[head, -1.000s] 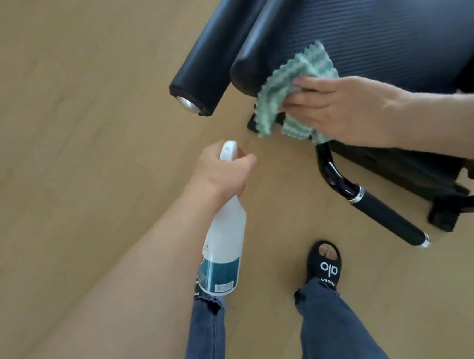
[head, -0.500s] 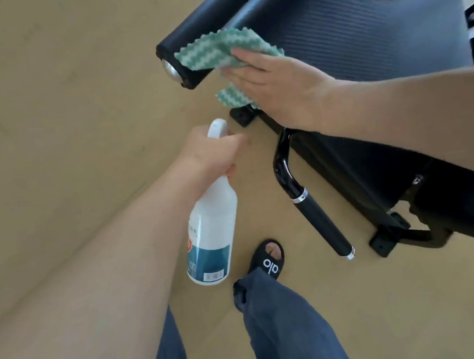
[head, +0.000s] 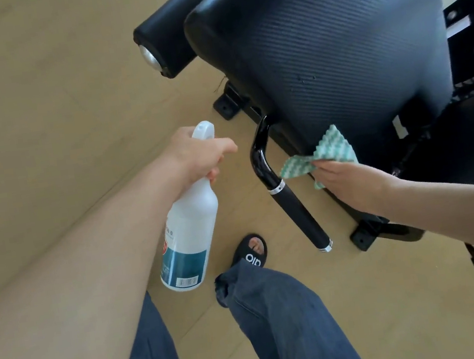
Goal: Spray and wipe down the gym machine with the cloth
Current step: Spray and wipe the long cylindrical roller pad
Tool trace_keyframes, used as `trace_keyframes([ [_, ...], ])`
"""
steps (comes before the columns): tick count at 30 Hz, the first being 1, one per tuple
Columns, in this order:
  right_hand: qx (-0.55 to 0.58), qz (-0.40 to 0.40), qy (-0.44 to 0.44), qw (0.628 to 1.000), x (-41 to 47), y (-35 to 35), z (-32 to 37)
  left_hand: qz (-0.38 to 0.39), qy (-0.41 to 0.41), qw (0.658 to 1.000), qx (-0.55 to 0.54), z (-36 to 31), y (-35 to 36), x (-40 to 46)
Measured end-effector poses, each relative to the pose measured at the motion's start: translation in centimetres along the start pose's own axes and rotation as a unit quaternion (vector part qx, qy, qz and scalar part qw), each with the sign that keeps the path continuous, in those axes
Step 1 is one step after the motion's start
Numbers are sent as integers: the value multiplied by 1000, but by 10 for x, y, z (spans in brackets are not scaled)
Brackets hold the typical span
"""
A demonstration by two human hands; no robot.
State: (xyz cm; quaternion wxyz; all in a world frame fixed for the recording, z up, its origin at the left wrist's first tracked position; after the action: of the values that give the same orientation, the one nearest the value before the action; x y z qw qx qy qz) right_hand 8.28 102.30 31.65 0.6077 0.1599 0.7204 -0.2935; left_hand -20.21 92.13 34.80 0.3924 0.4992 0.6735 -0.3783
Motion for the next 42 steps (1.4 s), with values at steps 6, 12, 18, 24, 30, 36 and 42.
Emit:
trace_keyframes([
  [6, 5, -18, -70, 997, -8, 18, 6, -5, 6, 999, 36, -1, -2, -1],
  [12, -44, -138, 70, 987, -23, -6, -78, -3, 10, 1000, 28, -7, 5, -2],
  [18, -25, -135, 187, 973, -14, -23, -117, -26, -8, 1000, 10, -9, 9, -2],
  [24, 51, -40, 53, 996, 13, 17, -8, -3, 23, 998, 57, -3, 22, 7],
  [30, 60, -6, -63, 996, 4, 53, 56, 7, 27, 997, 65, 4, 32, 11],
  [36, 293, -25, -37, 955, -9, 33, 54, 6, 39, 996, 75, -9, 17, 2],
  [42, 810, -239, 270, 462, -61, -33, -52, -21, 53, 995, 86, -37, -25, -18],
])
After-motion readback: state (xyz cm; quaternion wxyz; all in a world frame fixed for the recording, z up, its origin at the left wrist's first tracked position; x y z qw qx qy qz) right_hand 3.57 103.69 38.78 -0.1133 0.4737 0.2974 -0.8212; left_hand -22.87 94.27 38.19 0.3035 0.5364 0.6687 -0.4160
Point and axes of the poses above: each hand's wrist, its own x-axis towards the middle knuckle, its own y-axis out of the palm, z = x × y, the point moved 1 cm from there along x, towards the middle knuckle, and after that the axes turned 12 degrees about -y, right-handed, at the moved point
